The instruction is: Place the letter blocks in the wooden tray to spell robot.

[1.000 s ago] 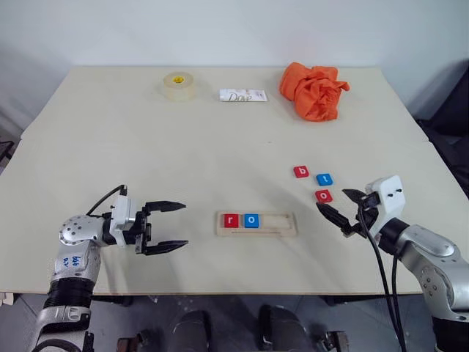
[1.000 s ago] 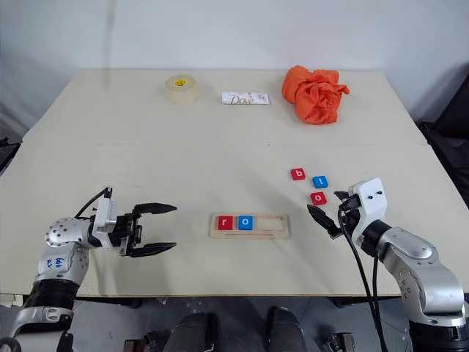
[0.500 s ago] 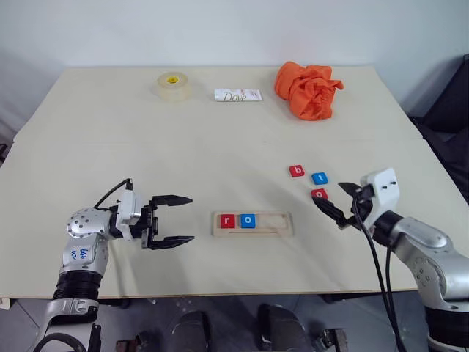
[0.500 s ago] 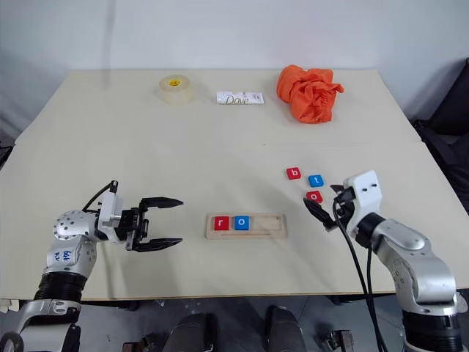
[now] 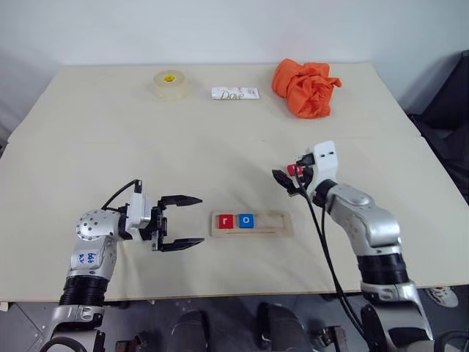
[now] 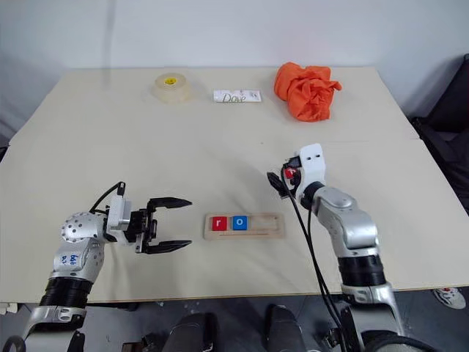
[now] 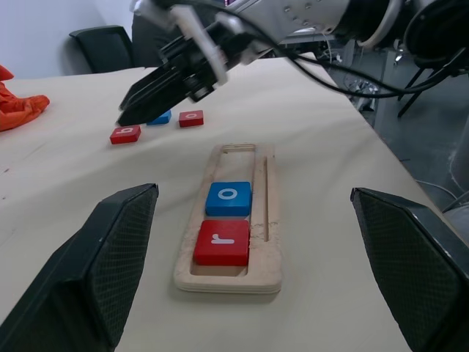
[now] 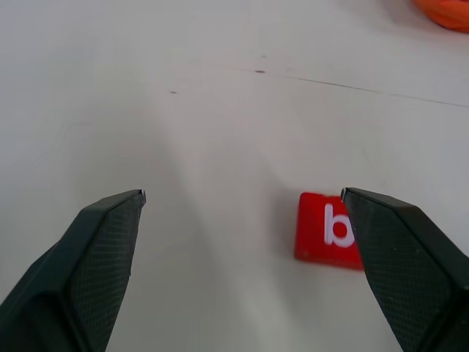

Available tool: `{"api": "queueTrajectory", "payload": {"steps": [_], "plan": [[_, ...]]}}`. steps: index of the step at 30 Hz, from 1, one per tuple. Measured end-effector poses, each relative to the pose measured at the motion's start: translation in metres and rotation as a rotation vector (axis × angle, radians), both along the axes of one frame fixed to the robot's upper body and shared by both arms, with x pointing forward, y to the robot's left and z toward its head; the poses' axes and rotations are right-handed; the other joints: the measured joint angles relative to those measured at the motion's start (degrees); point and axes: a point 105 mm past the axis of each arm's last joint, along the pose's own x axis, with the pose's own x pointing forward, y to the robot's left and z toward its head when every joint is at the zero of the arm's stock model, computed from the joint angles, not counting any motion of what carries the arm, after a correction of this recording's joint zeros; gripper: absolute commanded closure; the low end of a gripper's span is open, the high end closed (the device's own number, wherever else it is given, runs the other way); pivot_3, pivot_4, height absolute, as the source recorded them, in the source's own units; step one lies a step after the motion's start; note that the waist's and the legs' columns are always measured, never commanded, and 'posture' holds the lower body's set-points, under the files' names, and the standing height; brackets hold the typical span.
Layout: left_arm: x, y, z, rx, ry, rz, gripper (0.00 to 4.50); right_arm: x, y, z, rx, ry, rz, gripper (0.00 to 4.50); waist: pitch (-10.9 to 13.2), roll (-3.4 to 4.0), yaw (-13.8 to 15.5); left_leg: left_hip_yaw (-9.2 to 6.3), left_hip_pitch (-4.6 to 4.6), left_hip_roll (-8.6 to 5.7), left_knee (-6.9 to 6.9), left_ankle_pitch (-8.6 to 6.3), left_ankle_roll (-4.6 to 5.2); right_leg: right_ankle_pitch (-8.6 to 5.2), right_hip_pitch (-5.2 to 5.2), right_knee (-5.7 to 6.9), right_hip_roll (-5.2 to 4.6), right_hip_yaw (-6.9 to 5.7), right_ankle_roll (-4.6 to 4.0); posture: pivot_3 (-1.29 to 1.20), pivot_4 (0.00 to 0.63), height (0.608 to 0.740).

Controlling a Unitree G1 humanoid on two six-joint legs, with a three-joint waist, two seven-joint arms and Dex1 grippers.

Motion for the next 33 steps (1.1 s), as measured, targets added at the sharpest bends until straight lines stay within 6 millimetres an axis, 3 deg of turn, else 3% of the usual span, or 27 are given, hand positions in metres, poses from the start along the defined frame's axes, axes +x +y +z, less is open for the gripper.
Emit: {"api": "queueTrajectory", "payload": {"steps": [13, 16, 23, 30, 33], "plan": [[-0.009, 0.001, -0.006, -0.010, 0.005, 0.051, 0.03, 0.020, -0.003, -0.018, -0.035, 0.019, -0.086, 0.00, 0.0, 0.00, -0.3, 0.08, 0.05, 0.03, -0.02, 0.00, 0.00, 0.00, 0.00, -0.01, 0.03, 0.04, 0.00, 0.00, 0.150, 0.740], [-0.009, 0.001, -0.005, -0.011, 0.004, 0.056, 0.00, 0.021, -0.002, -0.023, -0.038, 0.037, -0.098, 0.64, 0.0, 0.00, -0.3, 0.08, 0.05, 0.03, 0.00, 0.00, 0.00, 0.00, 0.01, 0.00, 0.02, 0.05, 0.00, 0.00, 0.150, 0.740], [-0.011, 0.002, -0.009, -0.013, 0.013, 0.067, 0.00, 0.024, -0.009, -0.021, -0.016, 0.049, -0.151, 3.06, 0.0, -0.02, -0.4, 0.08, 0.06, 0.04, 0.02, 0.00, 0.00, 0.00, 0.00, 0.02, 0.03, 0.06, 0.00, 0.00, 0.150, 0.740], [-0.011, 0.002, -0.009, -0.013, 0.007, 0.063, 0.00, 0.015, -0.008, -0.020, 0.008, 0.050, -0.147, 3.03, 0.0, -0.03, -0.3, 0.08, 0.05, 0.05, 0.01, 0.00, 0.00, 0.00, -0.01, 0.02, 0.03, 0.06, 0.00, 0.00, 0.150, 0.740], [-0.013, 0.002, -0.008, -0.023, 0.015, 0.038, 0.00, 0.001, -0.012, -0.004, 0.042, -0.018, -0.145, 3.03, 0.0, -0.03, -0.2, 0.08, 0.04, 0.05, -0.05, 0.00, 0.00, 0.00, -0.03, -0.02, 0.04, 0.06, 0.00, 0.00, 0.150, 0.740]]}}
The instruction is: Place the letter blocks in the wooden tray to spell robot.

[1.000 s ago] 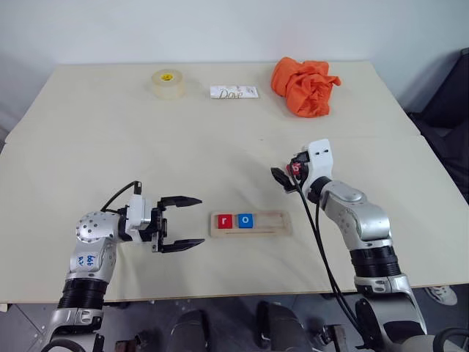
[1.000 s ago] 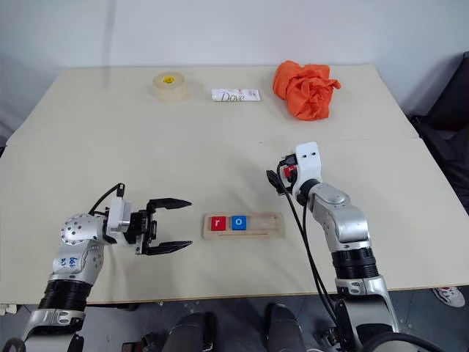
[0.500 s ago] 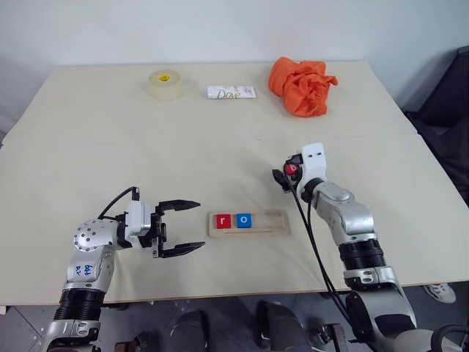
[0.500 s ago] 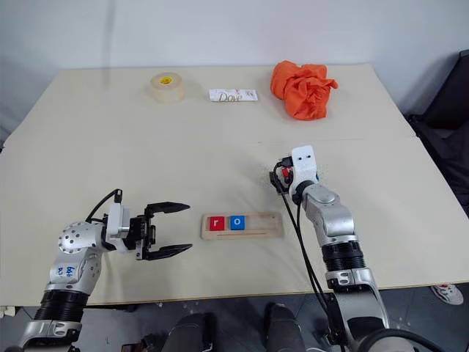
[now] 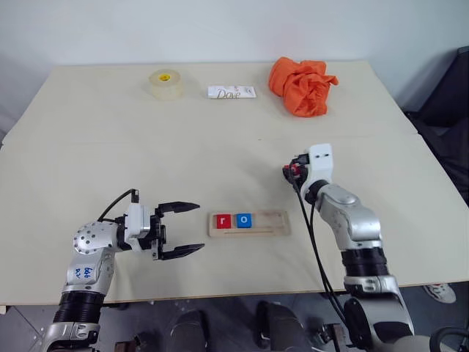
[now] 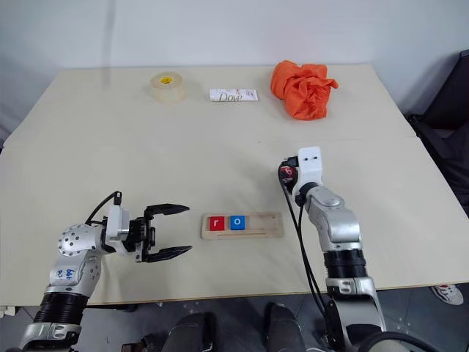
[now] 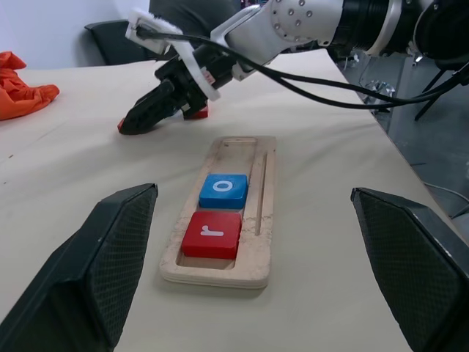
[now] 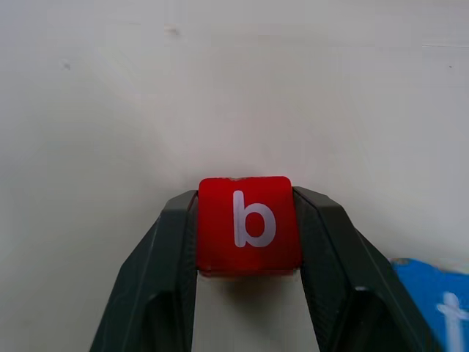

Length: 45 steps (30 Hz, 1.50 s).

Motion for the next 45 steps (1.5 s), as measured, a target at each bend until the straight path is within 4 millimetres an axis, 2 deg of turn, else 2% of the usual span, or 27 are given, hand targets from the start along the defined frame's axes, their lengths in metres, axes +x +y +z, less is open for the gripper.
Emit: {"api": "queueTrajectory", "payload": {"steps": [1, 4, 13, 16, 24, 32, 33, 37, 42, 45], "plan": [[0.000, 0.000, 0.000, -0.002, 0.003, -0.008, 0.00, -0.005, -0.001, 0.005, 0.002, -0.023, -0.002, 3.03, 0.0, 0.00, 0.0, 0.00, 0.00, -0.01, 0.00, 0.00, 0.00, 0.00, 0.00, 0.00, 0.00, 0.00, 0.00, 0.00, 0.150, 0.740], [0.001, 0.002, -0.001, -0.002, 0.018, -0.035, 0.00, -0.038, -0.008, 0.022, -0.002, -0.098, -0.024, 3.03, 0.0, -0.01, 0.3, -0.05, -0.02, -0.02, -0.06, 0.00, 0.00, -0.01, 0.01, -0.08, 0.02, -0.01, -0.01, 0.00, 0.150, 0.740], [0.015, 0.003, 0.007, -0.002, 0.009, -0.070, 0.00, -0.093, -0.027, 0.000, -0.039, 0.052, -0.115, 3.03, 0.0, -0.04, 0.0, -0.09, 0.07, 0.00, -0.05, -0.01, 0.00, -0.03, 0.01, -0.14, 0.04, 0.00, -0.05, 0.00, 0.150, 0.740], [0.017, 0.004, 0.006, -0.002, 0.015, -0.078, 0.00, -0.102, -0.030, -0.012, -0.031, 0.116, -0.125, 3.03, 0.0, -0.04, 0.0, -0.09, 0.06, -0.01, -0.02, 0.00, 0.00, -0.03, 0.01, -0.13, 0.04, 0.00, -0.05, 0.00, 0.150, 0.740], [0.016, 0.005, 0.004, 0.004, 0.022, -0.094, 0.00, -0.108, -0.030, -0.030, 0.052, 0.211, -0.178, 3.03, 0.0, -0.05, 0.1, -0.11, 0.04, -0.02, -0.02, 0.00, 0.01, -0.03, 0.01, -0.14, 0.04, 0.00, -0.07, 0.00, 0.150, 0.740], [0.011, 0.005, 0.001, 0.009, 0.035, -0.101, 0.00, -0.109, -0.030, -0.034, 0.085, 0.231, -0.201, 0.23, 0.0, -0.05, 0.0, -0.13, 0.05, -0.02, -0.04, 0.00, 0.01, -0.04, 0.01, -0.13, 0.05, 0.01, -0.06, 0.00, 0.150, 0.740], [0.010, 0.005, -0.001, 0.009, 0.042, -0.099, 0.00, -0.109, -0.031, -0.033, 0.083, 0.230, -0.200, 0.02, 0.0, -0.05, 0.0, -0.13, 0.05, -0.02, -0.04, 0.00, 0.01, -0.04, 0.01, -0.13, 0.05, 0.01, -0.07, 0.00, 0.150, 0.740], [0.009, 0.005, -0.002, 0.008, 0.046, -0.096, 0.00, -0.107, -0.033, -0.022, 0.011, 0.186, -0.119, 0.02, 0.0, -0.04, 0.0, -0.12, 0.04, -0.03, -0.01, -0.01, 0.01, -0.03, 0.02, -0.15, 0.03, 0.02, -0.07, 0.00, 0.150, 0.740], [0.010, 0.006, -0.001, 0.006, 0.039, -0.084, 0.00, -0.111, -0.030, 0.003, -0.273, 0.110, 0.234, 0.02, 0.0, -0.08, 0.1, -0.17, 0.06, -0.04, -0.05, -0.04, 0.07, -0.04, 0.07, -0.24, 0.05, 0.00, -0.06, 0.00, 0.150, 0.740], [0.011, 0.006, -0.001, 0.004, 0.030, -0.075, 0.00, -0.109, -0.037, -0.001, -0.378, 0.146, 0.401, 0.02, 0.0, -0.14, 0.1, -0.15, 0.06, -0.05, -0.02, -0.04, 0.06, -0.03, 0.08, -0.22, 0.05, 0.01, -0.05, 0.00, 0.150, 0.740]]}}
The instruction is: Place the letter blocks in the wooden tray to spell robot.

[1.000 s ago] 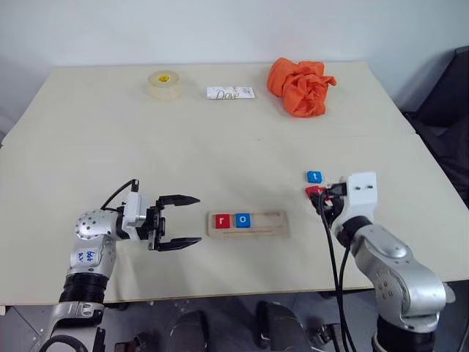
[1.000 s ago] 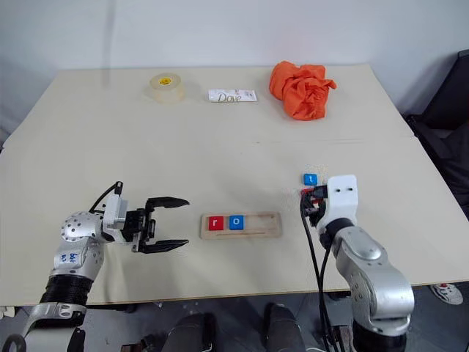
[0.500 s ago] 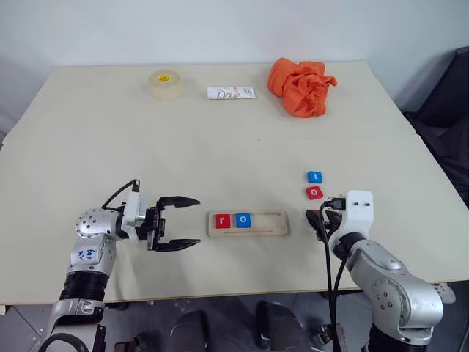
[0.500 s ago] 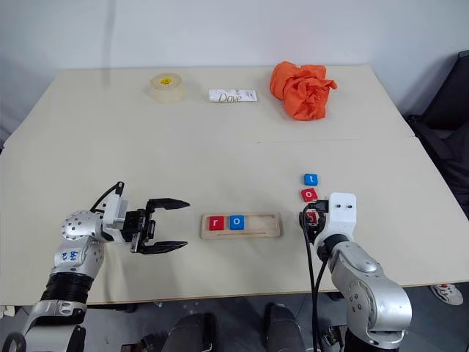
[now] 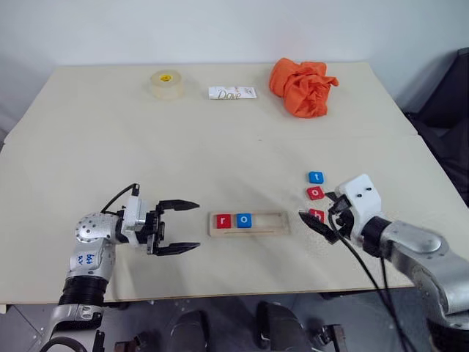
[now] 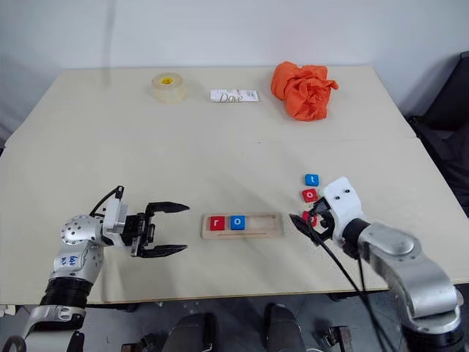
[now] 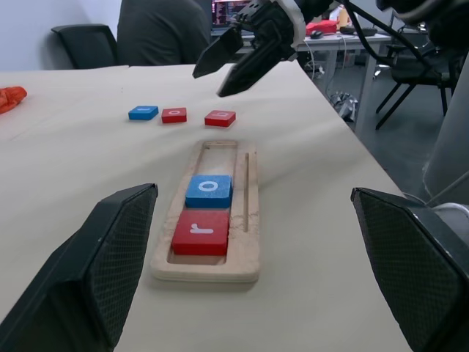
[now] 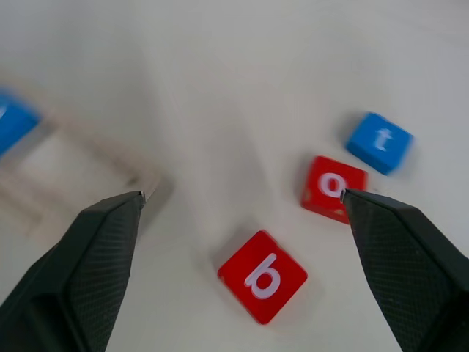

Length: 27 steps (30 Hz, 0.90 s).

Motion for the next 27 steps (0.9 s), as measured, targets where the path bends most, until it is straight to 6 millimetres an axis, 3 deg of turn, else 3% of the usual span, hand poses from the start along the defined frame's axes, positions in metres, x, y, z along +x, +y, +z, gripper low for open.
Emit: {"api": "queueTrajectory", "payload": {"steps": [4, 7, 13, 22, 27], "plan": [[-0.001, -0.001, -0.002, -0.003, -0.006, 0.006, 0.00, 0.010, -0.017, -0.009, -0.134, 0.076, 0.179, 0.02, 0.0, -0.02, -0.1, 0.07, 0.02, 0.02, 0.08, 0.00, 0.00, 0.03, -0.01, 0.03, -0.01, 0.02, 0.05, 0.00, 0.150, 0.740], [-0.003, -0.001, -0.006, -0.006, 0.002, 0.012, 0.00, 0.016, -0.019, -0.016, -0.179, 0.111, 0.279, 0.02, 0.0, -0.03, -0.1, 0.12, 0.03, 0.03, 0.14, 0.01, -0.02, 0.03, -0.02, 0.06, -0.01, 0.02, 0.06, 0.00, 0.150, 0.740], [-0.005, -0.003, -0.005, -0.010, -0.017, 0.023, 0.00, 0.036, -0.029, -0.022, -0.251, 0.137, 0.336, 0.02, 0.0, -0.04, 0.1, 0.12, 0.01, 0.03, 0.33, 0.01, -0.02, 0.04, 0.00, 0.13, -0.05, 0.02, 0.06, 0.00, 0.150, 0.740], [-0.008, -0.002, -0.006, -0.010, -0.018, 0.046, 0.00, 0.035, -0.022, -0.026, -0.249, 0.150, 0.404, 2.93, 0.0, -0.05, 0.0, 0.13, 0.02, 0.08, 0.58, -0.01, -0.03, 0.22, 0.07, 0.17, -0.06, 0.02, -0.02, 0.00, 0.150, 0.740], [-0.008, 0.001, -0.006, -0.007, -0.020, 0.058, 0.00, 0.035, -0.018, -0.023, -0.257, 0.158, 0.386, 3.04, 0.0, -0.05, 0.0, 0.13, 0.00, 0.09, 0.58, 0.00, -0.03, 0.26, 0.04, 0.19, -0.06, 0.02, -0.05, 0.00, 0.150, 0.740]]}}
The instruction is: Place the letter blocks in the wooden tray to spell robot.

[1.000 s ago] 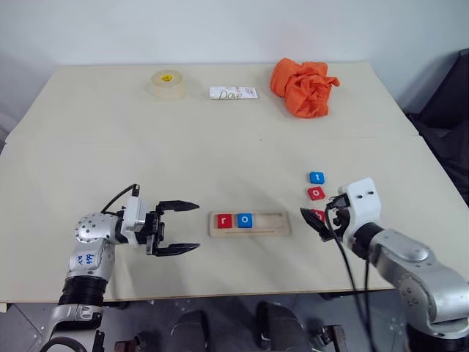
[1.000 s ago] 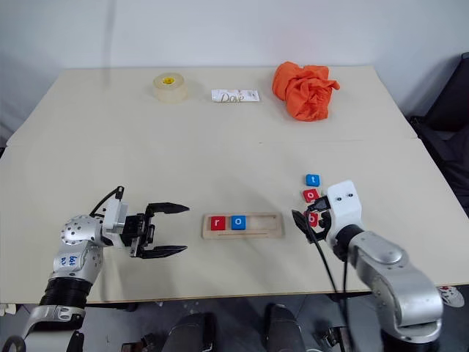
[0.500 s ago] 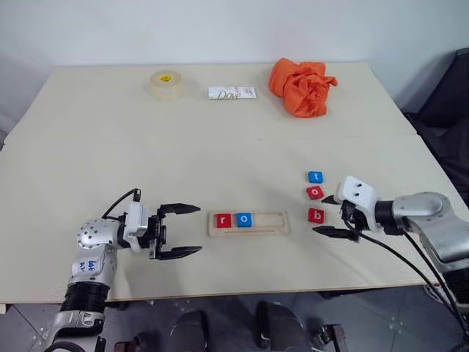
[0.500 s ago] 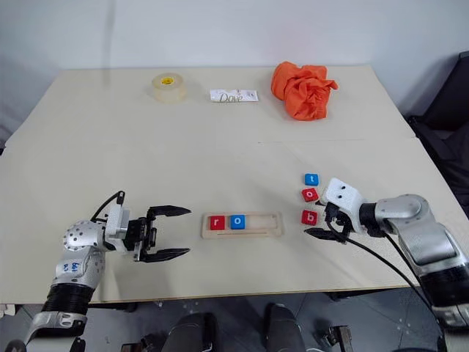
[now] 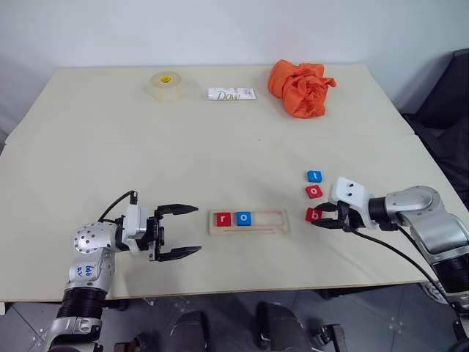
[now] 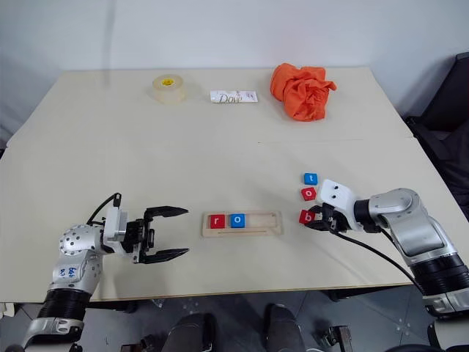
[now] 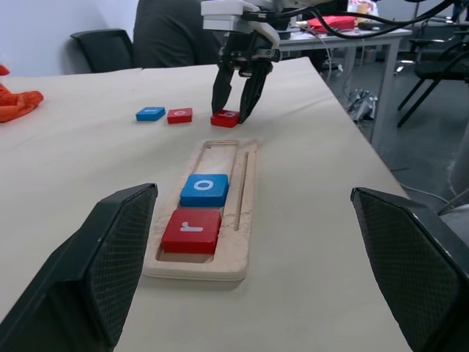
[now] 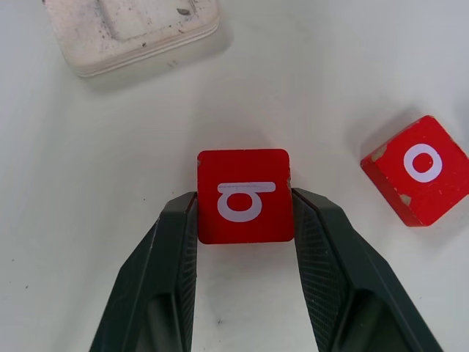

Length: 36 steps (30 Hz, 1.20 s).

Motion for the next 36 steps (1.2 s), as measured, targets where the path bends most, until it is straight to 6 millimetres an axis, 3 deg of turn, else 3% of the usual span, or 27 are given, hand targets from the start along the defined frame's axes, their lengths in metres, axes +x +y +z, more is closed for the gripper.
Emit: {"api": "queueTrajectory", "payload": {"steps": [6, 9, 17, 26, 36], "plan": [[0.000, 0.001, 0.000, 0.004, -0.001, -0.001, 0.00, -0.002, 0.031, 0.039, 0.026, -0.031, 0.057, 3.04, 0.0, 0.02, -0.1, 0.02, -0.02, 0.05, -0.02, -0.01, -0.01, -0.03, -0.09, 0.05, 0.03, 0.00, -0.05, 0.00, 0.150, 0.740], [0.000, 0.001, 0.000, 0.007, -0.010, -0.007, 0.00, -0.005, 0.052, 0.046, -0.006, -0.021, 0.126, 3.04, 0.0, 0.02, -0.1, 0.01, -0.03, 0.05, -0.02, -0.02, 0.00, -0.03, -0.07, 0.02, 0.01, -0.01, -0.06, 0.00, 0.150, 0.740], [0.001, 0.000, 0.002, 0.009, -0.023, -0.005, 0.00, -0.005, 0.097, 0.029, -0.041, 0.013, 0.252, 3.04, 0.0, 0.02, 0.0, 0.05, -0.09, 0.04, -0.01, -0.03, 0.00, -0.03, -0.11, 0.02, 0.01, -0.01, -0.05, 0.00, 0.150, 0.740], [-0.006, 0.004, -0.007, 0.009, 0.008, 0.014, 0.00, 0.000, 0.101, 0.014, -0.121, 0.025, 0.302, 3.04, 0.0, 0.02, -0.1, 0.08, -0.09, 0.04, -0.01, -0.04, 0.02, -0.03, -0.13, 0.02, 0.02, -0.01, -0.06, 0.00, 0.150, 0.740], [-0.007, 0.006, -0.003, 0.008, -0.017, 0.039, 0.00, 0.001, 0.119, 0.011, -0.107, 0.008, 0.348, 3.04, 0.0, 0.02, -0.1, 0.08, -0.09, 0.04, -0.01, -0.04, 0.01, -0.03, -0.12, 0.04, 0.02, -0.01, -0.06, 0.00, 0.150, 0.740]]}}
